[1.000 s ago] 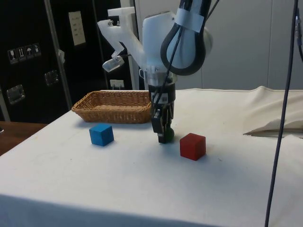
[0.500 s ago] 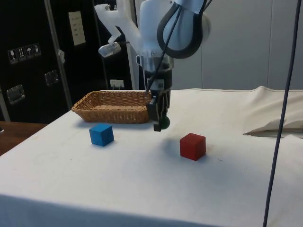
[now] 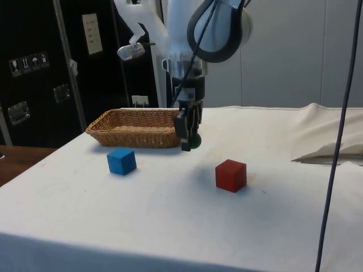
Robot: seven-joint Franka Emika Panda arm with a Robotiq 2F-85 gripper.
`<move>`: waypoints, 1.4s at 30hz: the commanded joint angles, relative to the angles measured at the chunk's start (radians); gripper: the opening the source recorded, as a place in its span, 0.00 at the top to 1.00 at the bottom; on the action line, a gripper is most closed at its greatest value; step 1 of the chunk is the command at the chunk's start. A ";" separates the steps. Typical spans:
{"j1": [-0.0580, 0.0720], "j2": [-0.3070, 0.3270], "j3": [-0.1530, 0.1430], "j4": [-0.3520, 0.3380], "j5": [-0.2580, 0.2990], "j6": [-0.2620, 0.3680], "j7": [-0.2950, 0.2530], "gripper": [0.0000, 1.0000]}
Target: Place all non-red objects into the basket.
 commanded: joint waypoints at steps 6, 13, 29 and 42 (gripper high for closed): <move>-0.001 -0.025 -0.015 -0.003 -0.013 -0.012 -0.004 1.00; -0.002 -0.079 -0.034 -0.001 -0.021 -0.054 -0.016 1.00; -0.006 -0.184 -0.064 0.027 -0.024 -0.165 -0.041 1.00; -0.012 -0.113 -0.098 0.147 0.010 -0.221 -0.098 1.00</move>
